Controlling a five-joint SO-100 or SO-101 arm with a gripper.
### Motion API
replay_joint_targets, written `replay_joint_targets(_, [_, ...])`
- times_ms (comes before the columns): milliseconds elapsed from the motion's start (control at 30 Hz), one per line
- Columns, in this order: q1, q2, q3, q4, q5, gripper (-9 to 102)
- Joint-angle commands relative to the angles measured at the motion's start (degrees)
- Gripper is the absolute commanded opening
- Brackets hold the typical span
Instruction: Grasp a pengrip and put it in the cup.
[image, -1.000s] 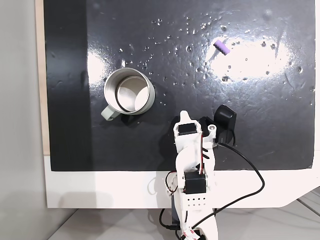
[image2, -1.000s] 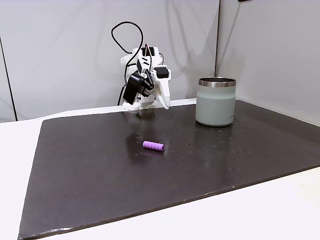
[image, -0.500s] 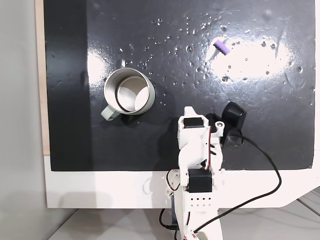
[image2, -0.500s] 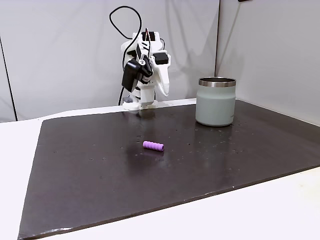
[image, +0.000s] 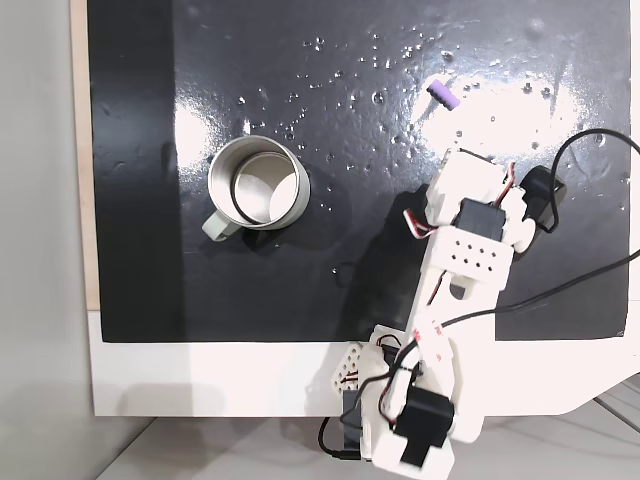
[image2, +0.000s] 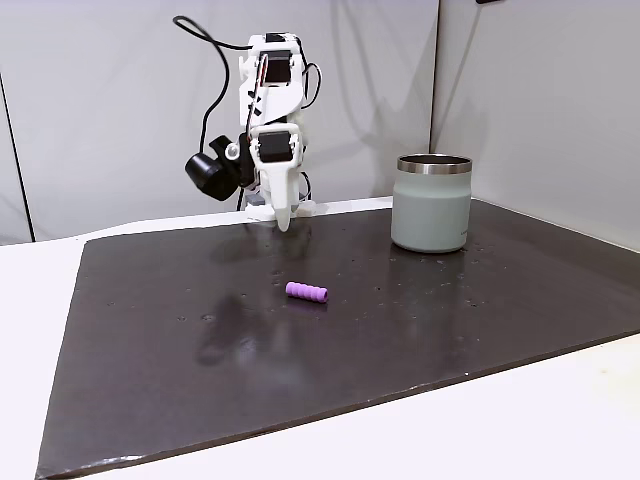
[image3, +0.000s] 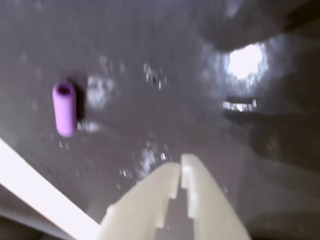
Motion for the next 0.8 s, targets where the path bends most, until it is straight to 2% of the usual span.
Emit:
replay_joint_targets(0, [1.85,-8.26,-11.07,-0.62,0.26,0])
replay_joint_targets(333, [0.79,-24.17,-32.96,2.02,0.35,1])
replay_joint_targets(500, [-1.41,-25.66,-35.86,3.25,2.29,14])
replay_joint_targets(767, [-4.66,-28.48,-40.08,5.01,5.54,24])
